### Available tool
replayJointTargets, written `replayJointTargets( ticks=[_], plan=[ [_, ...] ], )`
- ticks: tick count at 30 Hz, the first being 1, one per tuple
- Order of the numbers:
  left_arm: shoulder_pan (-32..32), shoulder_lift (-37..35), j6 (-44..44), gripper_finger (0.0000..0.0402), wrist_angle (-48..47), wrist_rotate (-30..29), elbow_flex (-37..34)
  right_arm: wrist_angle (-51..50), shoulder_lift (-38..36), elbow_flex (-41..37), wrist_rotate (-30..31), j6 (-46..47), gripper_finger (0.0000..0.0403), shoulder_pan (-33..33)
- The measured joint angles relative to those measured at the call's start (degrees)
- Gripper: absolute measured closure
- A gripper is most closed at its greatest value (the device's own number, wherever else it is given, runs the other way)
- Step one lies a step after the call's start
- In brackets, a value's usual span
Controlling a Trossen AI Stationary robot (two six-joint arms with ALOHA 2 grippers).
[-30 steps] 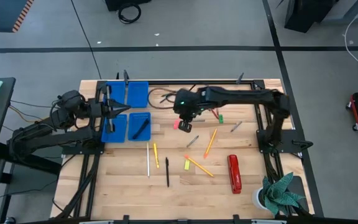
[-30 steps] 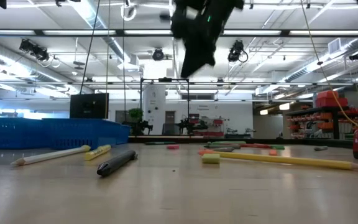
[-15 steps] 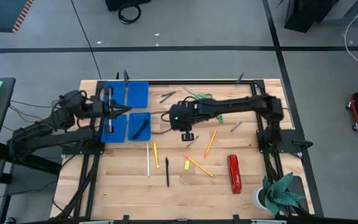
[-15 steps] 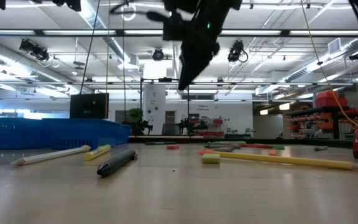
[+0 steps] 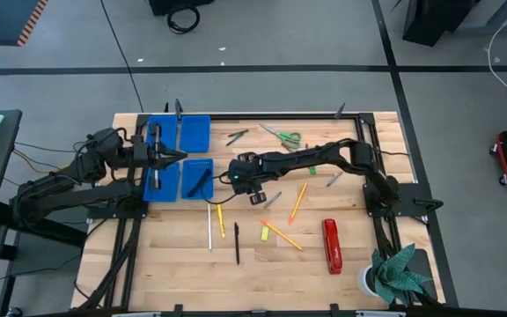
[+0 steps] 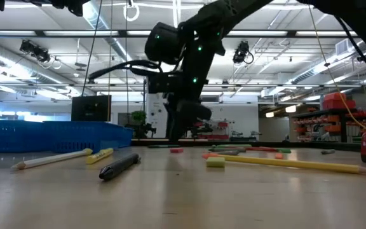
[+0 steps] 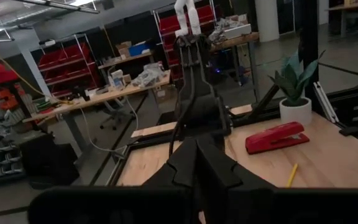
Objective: Sort crayons/erasers/pens/pencils in bins
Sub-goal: Put the pink eraser into the top right blue bin
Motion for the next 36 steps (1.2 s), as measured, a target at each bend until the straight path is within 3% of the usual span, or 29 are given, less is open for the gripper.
replayJointTargets(
  ticks=[13,25,36],
  plan=[
    [0.02,0.0,2.05,0.0387,0.07,-0.02,0.0,-0.31,3.66,0.38,5.67,10.58,0.0241,-1.31],
    [0.02,0.0,3.03,0.0385,0.16,0.0,0.0,-0.95,2.36,-0.51,5.26,13.57,0.0356,-3.37],
    [0.0,-0.01,3.06,0.038,0.13,0.0,0.0,-1.74,1.75,-0.65,3.52,11.38,0.0366,-3.94]
  ],
)
